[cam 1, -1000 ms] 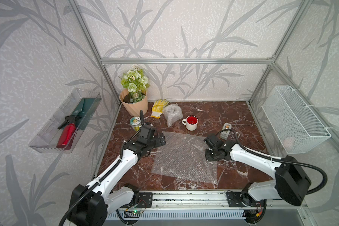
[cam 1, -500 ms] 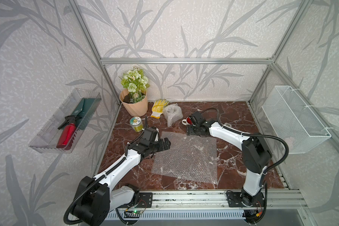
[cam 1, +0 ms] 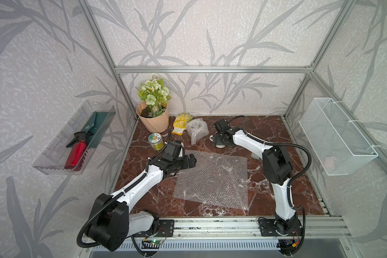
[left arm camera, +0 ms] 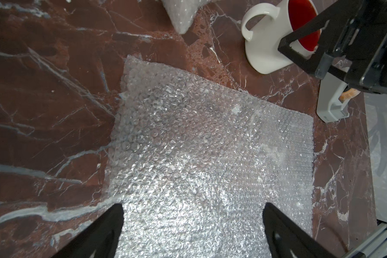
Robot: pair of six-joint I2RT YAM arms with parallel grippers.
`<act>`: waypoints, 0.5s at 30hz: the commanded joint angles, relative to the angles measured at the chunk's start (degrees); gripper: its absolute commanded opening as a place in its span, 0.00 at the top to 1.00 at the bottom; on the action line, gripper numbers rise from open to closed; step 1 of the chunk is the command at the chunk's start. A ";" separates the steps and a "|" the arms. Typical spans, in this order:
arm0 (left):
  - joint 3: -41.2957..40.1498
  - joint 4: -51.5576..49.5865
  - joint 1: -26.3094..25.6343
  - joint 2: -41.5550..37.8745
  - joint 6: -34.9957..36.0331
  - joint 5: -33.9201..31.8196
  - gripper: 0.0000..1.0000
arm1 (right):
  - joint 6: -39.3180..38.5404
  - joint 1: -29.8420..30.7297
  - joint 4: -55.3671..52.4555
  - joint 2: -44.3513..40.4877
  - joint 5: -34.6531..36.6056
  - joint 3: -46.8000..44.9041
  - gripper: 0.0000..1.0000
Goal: Wrap mugs in bubble wrap
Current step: Pick up the mug from the center of the board.
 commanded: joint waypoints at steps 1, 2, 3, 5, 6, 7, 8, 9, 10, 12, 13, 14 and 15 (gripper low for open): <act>4.56 -1.33 -2.16 2.22 2.95 -2.46 0.02 | -3.16 -5.15 0.81 -4.46 0.57 -4.80 0.00; 5.77 -1.58 -2.84 3.34 3.36 -3.00 0.02 | -3.00 -6.55 1.62 -5.73 -0.10 -6.45 0.00; 7.26 -1.84 -3.86 4.76 3.91 -3.67 0.02 | -2.69 -8.28 2.32 -7.27 -1.22 -8.35 0.00; 10.86 -2.25 -5.59 8.10 5.10 -4.67 0.05 | -2.62 -10.75 3.28 -9.78 -4.87 -11.16 0.00; 13.37 -2.58 -6.69 10.40 6.06 -5.26 0.07 | -2.18 -11.50 3.28 -11.12 -6.15 -12.46 0.01; 15.87 -2.80 -7.68 12.91 7.03 -5.61 0.10 | -2.02 -11.75 3.31 -12.59 -7.19 -13.86 0.01; 18.53 -3.06 -8.39 15.24 8.11 -5.64 0.13 | -2.06 -11.75 3.58 -14.16 -8.22 -15.24 0.02; 21.65 -3.34 -9.05 18.24 9.82 -5.33 0.19 | -2.29 -11.75 4.67 -16.48 -10.25 -17.48 0.03; 24.79 -3.72 -9.67 21.17 11.65 -5.32 0.24 | -2.47 -11.75 6.41 -19.11 -12.54 -20.18 0.04; 30.32 -4.12 -10.14 26.89 15.35 -5.00 0.29 | -2.98 -11.75 8.72 -25.44 -15.96 -25.47 0.07; 33.47 -4.70 -10.16 30.02 17.16 -4.92 0.30 | -2.88 -11.75 9.63 -28.91 -17.86 -28.18 0.08; 36.24 -5.57 -10.15 32.84 18.63 -5.28 0.30 | -2.93 -11.80 10.27 -31.94 -19.50 -30.28 0.08; 39.74 -6.87 -10.15 36.26 20.26 -5.68 0.31 | -3.05 -11.84 10.81 -35.37 -20.92 -32.85 0.09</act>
